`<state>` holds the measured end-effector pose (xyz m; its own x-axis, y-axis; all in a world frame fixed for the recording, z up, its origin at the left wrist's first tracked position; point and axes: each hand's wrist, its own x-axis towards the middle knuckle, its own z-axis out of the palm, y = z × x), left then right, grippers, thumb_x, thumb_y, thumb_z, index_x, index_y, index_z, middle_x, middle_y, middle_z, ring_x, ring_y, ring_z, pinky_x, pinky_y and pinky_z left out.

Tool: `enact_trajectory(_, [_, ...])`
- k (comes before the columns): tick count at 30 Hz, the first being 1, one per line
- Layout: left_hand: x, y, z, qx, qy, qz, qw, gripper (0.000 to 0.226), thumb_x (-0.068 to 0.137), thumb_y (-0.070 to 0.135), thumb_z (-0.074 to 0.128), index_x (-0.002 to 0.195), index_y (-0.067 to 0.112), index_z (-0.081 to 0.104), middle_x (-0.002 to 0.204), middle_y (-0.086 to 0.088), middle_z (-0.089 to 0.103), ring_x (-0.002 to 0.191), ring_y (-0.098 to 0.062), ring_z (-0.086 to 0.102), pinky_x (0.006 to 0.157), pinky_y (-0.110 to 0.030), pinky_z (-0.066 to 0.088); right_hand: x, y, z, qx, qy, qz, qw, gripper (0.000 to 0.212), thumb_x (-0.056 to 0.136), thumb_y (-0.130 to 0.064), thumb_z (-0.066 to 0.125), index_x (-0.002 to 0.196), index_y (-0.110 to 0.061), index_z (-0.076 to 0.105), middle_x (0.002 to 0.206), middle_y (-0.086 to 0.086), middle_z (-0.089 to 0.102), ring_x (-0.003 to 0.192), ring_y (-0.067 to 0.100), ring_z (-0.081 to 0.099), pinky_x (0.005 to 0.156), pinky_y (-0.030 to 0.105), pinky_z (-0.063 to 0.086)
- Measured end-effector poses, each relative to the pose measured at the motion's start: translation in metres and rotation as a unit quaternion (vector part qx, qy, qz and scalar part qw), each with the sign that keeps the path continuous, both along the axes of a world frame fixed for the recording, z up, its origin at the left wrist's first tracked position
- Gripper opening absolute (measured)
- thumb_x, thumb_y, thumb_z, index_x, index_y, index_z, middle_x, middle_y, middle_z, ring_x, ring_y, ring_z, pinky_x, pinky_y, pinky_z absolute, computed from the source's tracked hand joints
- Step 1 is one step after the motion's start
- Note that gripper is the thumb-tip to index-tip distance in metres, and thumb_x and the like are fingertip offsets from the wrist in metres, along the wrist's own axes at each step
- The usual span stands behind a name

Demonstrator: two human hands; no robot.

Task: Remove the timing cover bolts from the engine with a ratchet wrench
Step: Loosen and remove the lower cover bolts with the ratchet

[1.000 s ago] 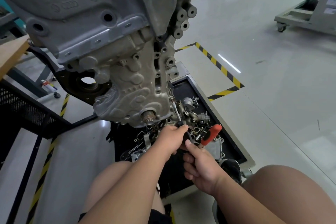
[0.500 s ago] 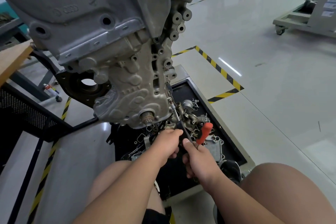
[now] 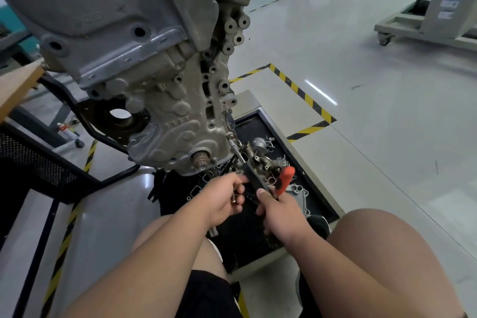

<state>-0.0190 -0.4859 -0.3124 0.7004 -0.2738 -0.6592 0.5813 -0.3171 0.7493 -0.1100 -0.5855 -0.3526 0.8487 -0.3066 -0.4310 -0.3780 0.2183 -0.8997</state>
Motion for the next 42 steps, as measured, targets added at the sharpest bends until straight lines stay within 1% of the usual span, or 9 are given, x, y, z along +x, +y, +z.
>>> enact_trajectory(3, [-0.003,0.0,0.006,-0.033,0.006,0.04,0.999,0.028,0.092,0.004,0.03,0.094,0.012,0.057,0.063,0.0,0.042,0.05,-0.012,0.037,0.047,-0.023,0.033,-0.002,-0.006,0.008,0.012,-0.012,-0.001,1.0,0.026,0.098,-0.026,0.051,0.077,-0.013,0.056,0.065,0.002,0.057,0.042,0.012,0.048,0.041,0.02,0.039])
enact_trajectory(7, [-0.01,0.0,0.013,-0.032,-0.008,0.061,0.998,0.027,0.098,0.005,0.029,0.091,0.014,0.054,0.064,0.0,0.043,0.051,-0.011,0.035,0.043,-0.02,0.031,-0.002,-0.016,0.02,-0.009,-0.041,0.015,0.999,0.029,0.097,-0.024,0.051,0.07,-0.012,0.055,0.067,0.005,0.058,0.045,0.017,0.047,0.046,0.024,0.041])
enact_trajectory(13, [-0.006,-0.009,0.023,-0.039,-0.039,0.071,0.996,0.023,0.103,0.011,0.035,0.089,0.016,0.053,0.063,0.003,0.048,0.037,-0.005,0.036,0.036,-0.014,0.028,-0.006,-0.03,0.025,0.048,-0.074,-0.005,0.996,0.02,0.096,-0.022,0.053,0.082,-0.01,0.061,0.064,0.005,0.056,0.04,0.017,0.045,0.039,0.018,0.036])
enact_trajectory(19, [0.016,-0.033,0.042,-0.03,-0.099,0.117,0.988,0.026,0.103,0.015,0.036,0.081,0.019,0.05,0.062,0.004,0.042,0.034,-0.004,0.032,0.036,-0.013,0.024,-0.01,-0.04,0.029,0.069,-0.087,-0.018,0.994,0.025,0.094,-0.024,0.055,0.074,-0.009,0.056,0.054,0.002,0.054,0.039,0.016,0.044,0.049,0.026,0.041])
enact_trajectory(21, [0.024,-0.044,0.05,-0.037,-0.115,0.14,0.983,0.027,0.1,0.01,0.032,0.088,0.023,0.053,0.058,0.005,0.042,0.034,-0.006,0.032,0.038,-0.011,0.024,-0.008,-0.045,0.03,0.065,-0.091,-0.016,0.994,0.03,0.094,-0.025,0.054,0.069,-0.009,0.055,0.048,-0.001,0.052,0.038,0.015,0.043,0.045,0.022,0.041])
enact_trajectory(27, [0.055,-0.071,0.074,0.011,-0.245,0.155,0.957,0.035,0.094,0.004,0.029,0.093,0.026,0.056,0.042,0.008,0.042,0.03,-0.007,0.031,0.036,-0.013,0.023,-0.002,-0.059,0.032,0.115,-0.103,-0.029,0.988,0.034,0.094,-0.027,0.054,0.064,-0.011,0.055,0.055,0.004,0.055,0.041,0.017,0.044,0.055,0.033,0.045])
enact_trajectory(31, [0.064,-0.085,0.076,0.056,-0.318,0.156,0.934,0.032,0.096,0.005,0.029,0.088,0.028,0.05,0.054,0.003,0.041,0.038,-0.01,0.031,0.035,-0.017,0.022,0.007,-0.063,0.033,0.129,-0.11,-0.04,0.985,0.033,0.092,-0.028,0.054,0.063,-0.013,0.054,0.056,0.003,0.055,0.043,0.017,0.044,0.058,0.036,0.046])
enact_trajectory(37, [0.066,-0.093,0.086,-0.223,-0.149,0.253,0.93,0.031,0.097,0.009,0.027,0.068,0.016,0.038,0.047,0.006,0.038,0.032,-0.008,0.03,0.036,-0.017,0.025,0.014,-0.065,0.032,0.099,-0.113,-0.044,0.988,0.035,0.091,-0.026,0.054,0.06,-0.012,0.051,0.051,-0.001,0.051,0.043,0.014,0.043,0.054,0.03,0.041])
enact_trajectory(42, [0.061,-0.099,0.091,-0.275,-0.098,0.285,0.913,0.032,0.093,0.006,0.023,0.065,0.015,0.036,0.046,0.005,0.035,0.037,-0.009,0.029,0.041,-0.02,0.025,0.014,-0.066,0.034,0.071,-0.116,-0.032,0.99,0.027,0.091,-0.025,0.054,0.067,-0.012,0.05,0.055,0.001,0.048,0.049,0.017,0.041,0.055,0.03,0.037])
